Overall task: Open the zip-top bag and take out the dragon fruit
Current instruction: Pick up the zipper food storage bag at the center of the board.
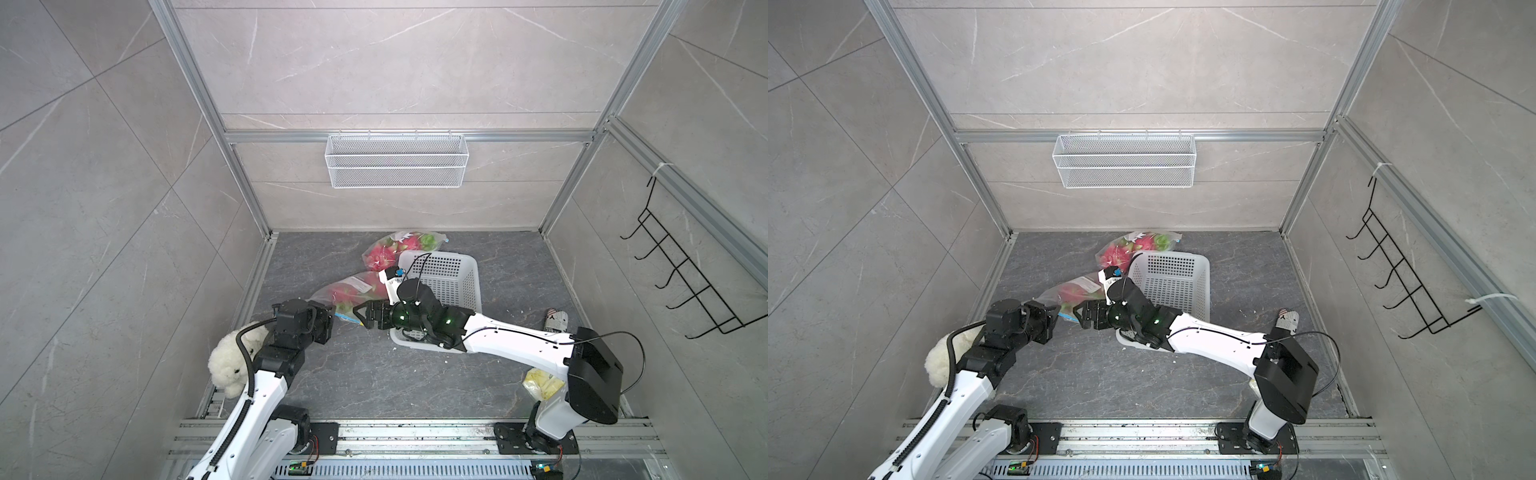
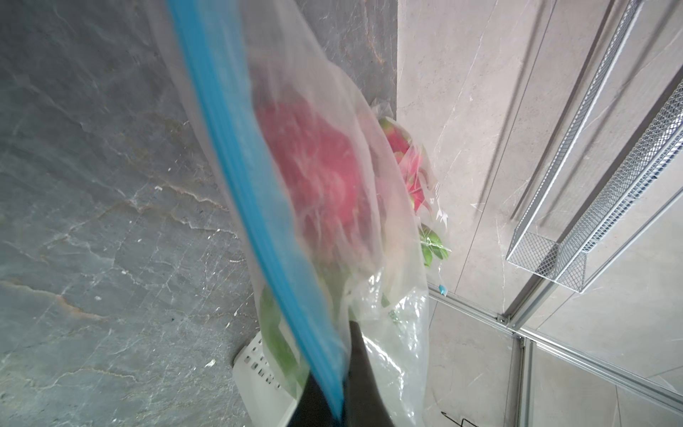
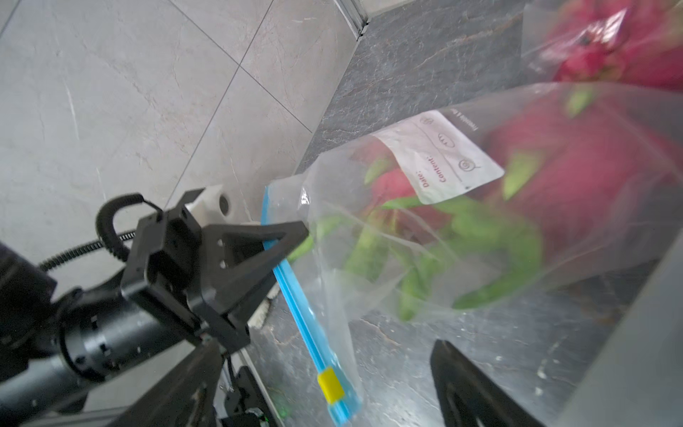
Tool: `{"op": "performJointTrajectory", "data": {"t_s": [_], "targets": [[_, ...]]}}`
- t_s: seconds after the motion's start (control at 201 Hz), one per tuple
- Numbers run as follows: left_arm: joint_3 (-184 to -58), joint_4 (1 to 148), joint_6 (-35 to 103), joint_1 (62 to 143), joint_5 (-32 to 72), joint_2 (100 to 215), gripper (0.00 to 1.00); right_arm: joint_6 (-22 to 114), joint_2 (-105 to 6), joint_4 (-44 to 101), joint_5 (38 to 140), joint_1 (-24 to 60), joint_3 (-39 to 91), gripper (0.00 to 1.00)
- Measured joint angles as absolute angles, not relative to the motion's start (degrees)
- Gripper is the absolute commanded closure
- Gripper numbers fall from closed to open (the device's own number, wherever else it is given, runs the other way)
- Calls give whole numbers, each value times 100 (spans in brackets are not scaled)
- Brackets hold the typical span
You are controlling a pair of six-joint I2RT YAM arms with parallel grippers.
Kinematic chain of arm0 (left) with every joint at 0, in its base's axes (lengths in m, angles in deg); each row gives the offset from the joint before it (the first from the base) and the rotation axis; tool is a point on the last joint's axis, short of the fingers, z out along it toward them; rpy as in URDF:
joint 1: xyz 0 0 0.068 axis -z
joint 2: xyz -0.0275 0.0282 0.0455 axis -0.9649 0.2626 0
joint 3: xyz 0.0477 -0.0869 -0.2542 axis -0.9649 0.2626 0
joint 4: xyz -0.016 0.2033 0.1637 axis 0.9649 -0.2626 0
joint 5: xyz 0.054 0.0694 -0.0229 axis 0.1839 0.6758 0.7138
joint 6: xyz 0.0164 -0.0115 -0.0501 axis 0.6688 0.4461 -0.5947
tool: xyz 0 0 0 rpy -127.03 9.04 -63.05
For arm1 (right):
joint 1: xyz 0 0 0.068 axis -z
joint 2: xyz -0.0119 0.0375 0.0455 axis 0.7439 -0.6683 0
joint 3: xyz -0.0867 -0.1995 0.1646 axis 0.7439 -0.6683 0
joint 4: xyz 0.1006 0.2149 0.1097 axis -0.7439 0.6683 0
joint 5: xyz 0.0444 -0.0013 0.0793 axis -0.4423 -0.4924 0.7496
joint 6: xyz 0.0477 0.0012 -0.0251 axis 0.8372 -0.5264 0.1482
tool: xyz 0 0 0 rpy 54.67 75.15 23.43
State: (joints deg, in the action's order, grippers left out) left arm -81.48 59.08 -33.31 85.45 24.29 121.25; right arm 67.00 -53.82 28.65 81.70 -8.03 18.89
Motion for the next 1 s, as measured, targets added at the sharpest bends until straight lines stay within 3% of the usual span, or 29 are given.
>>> {"op": "performJointTrajectory", "data": {"t_s": [0.299, 0.592, 0.851, 1.0], "targets": [[-9359, 5741, -2629, 7907, 1996, 13053, 100, 3535, -5095, 3693, 8382, -405, 2285, 5], [-9698, 5752, -2467, 7822, 1377, 13558, 100, 823, -5747, 2548, 8782, -420, 2097, 4], [-9696, 6067, -2509, 7573, 440, 13768, 100, -145, -6673, 1177, 8673, -418, 2060, 4], [-9702, 6176, -2461, 7485, -13, 13943, 100, -311, -7038, 550, 8544, -418, 2162, 9]]}}
